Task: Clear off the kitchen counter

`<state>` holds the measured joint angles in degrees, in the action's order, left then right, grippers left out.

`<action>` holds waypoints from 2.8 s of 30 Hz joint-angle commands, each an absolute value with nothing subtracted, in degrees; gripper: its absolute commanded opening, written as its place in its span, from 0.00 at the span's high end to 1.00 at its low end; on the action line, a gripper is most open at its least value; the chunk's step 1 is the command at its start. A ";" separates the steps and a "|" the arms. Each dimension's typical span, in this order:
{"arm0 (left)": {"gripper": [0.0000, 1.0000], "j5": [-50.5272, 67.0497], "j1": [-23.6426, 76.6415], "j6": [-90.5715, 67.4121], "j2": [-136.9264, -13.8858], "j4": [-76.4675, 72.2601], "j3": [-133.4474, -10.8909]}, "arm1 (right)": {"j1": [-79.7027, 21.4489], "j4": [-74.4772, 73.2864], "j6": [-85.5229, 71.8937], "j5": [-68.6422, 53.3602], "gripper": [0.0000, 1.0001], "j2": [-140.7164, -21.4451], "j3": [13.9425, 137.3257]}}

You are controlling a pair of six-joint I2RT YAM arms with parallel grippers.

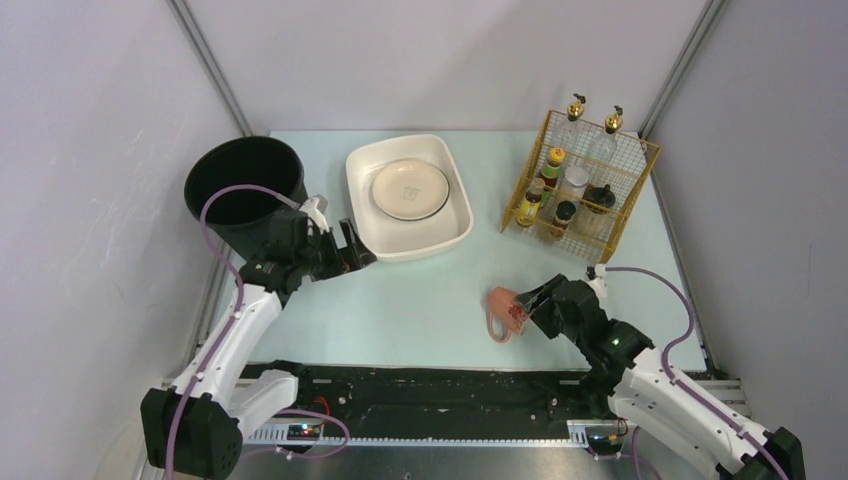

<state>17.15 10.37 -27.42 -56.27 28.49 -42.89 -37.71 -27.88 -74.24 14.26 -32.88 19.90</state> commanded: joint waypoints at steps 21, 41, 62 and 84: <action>0.00 20.23 10.67 -25.02 -53.46 28.55 -41.85 | -38.22 -9.34 -64.97 15.97 1.00 -45.22 27.02; 0.00 16.06 10.71 -25.49 -49.44 28.50 -41.46 | -39.01 -16.10 -24.32 -1.20 1.00 -74.23 71.65; 0.00 14.33 10.72 -25.81 -46.95 28.48 -40.98 | -40.14 -20.61 14.18 -15.74 1.00 -106.23 100.28; 0.00 15.02 10.72 -25.85 -47.16 28.43 -41.02 | -44.74 -26.90 22.97 -17.33 1.00 -115.52 103.13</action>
<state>14.20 10.48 -26.46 -47.59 29.34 -41.08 -43.83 -29.54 21.63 -17.65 -115.42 99.94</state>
